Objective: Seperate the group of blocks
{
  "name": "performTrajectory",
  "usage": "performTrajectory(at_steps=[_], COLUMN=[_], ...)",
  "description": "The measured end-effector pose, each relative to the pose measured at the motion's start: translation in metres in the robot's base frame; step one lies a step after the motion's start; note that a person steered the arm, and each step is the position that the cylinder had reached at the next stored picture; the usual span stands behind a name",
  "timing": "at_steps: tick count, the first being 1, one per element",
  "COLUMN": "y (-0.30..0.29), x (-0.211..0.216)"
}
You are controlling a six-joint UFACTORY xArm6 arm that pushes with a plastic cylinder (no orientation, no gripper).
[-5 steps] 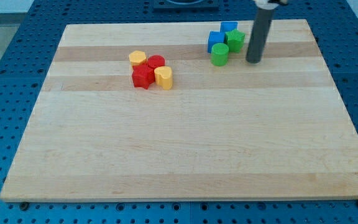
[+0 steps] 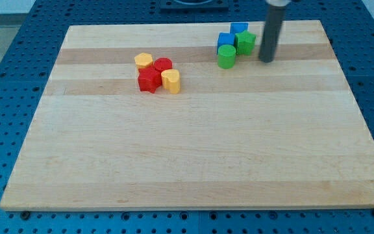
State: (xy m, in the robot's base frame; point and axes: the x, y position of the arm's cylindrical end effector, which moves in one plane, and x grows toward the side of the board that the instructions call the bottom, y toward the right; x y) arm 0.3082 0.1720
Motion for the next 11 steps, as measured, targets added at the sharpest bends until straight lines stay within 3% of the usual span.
performTrajectory(at_steps=[3,7,9,10,11], y=[0.0,-0.033,-0.036,-0.064,-0.035], x=[-0.115,-0.099,-0.031,-0.019,-0.039])
